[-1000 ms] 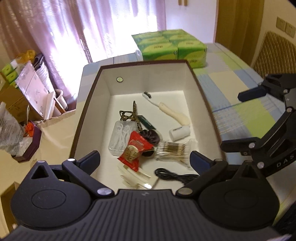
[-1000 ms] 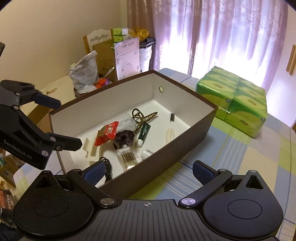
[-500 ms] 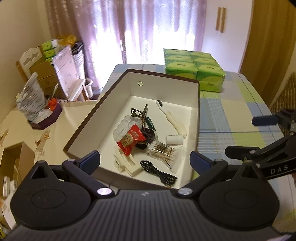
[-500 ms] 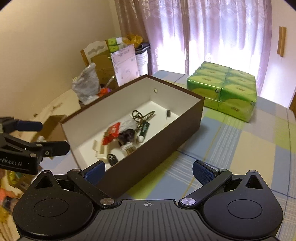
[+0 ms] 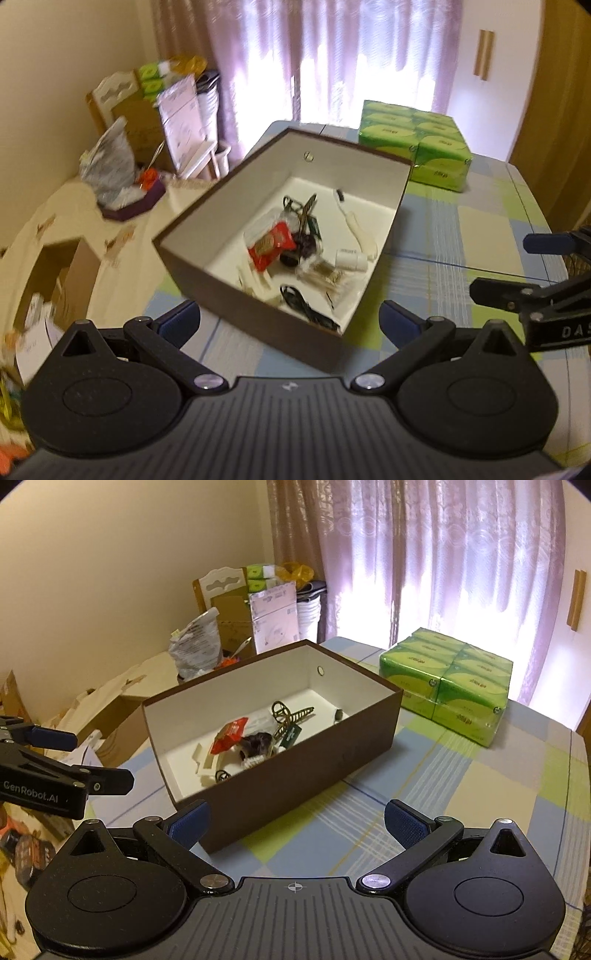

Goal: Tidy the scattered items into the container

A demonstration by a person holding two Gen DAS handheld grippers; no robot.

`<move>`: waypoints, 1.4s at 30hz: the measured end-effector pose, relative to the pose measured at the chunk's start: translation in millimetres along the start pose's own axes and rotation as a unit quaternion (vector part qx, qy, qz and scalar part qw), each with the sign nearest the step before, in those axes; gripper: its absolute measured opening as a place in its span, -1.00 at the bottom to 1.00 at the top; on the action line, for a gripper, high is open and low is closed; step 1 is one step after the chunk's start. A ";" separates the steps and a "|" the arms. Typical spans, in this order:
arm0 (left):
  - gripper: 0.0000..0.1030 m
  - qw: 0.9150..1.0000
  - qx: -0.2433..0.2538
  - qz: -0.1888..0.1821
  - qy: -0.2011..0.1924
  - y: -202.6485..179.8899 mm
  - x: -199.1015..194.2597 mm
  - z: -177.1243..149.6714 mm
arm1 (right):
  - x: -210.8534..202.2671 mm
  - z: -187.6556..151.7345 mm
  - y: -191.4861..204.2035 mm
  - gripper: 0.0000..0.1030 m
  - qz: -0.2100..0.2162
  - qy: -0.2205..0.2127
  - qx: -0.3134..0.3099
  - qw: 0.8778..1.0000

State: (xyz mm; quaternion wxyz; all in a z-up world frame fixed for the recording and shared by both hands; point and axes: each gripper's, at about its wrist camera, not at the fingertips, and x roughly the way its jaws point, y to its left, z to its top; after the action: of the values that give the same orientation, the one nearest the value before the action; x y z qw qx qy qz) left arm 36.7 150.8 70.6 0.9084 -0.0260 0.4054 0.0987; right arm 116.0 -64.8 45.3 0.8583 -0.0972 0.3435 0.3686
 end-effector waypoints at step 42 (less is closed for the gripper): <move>0.98 0.998 -0.027 0.058 0.025 -69.6 -22.8 -42.4 | -39.3 -35.5 -19.8 1.00 0.026 0.000 -0.052 0.998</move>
State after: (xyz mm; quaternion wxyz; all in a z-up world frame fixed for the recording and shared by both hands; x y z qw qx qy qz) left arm 4.8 73.6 56.7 0.8896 -0.0298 0.4262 0.1617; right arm 92.0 -116.1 43.2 0.8425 -0.1326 0.3262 0.4078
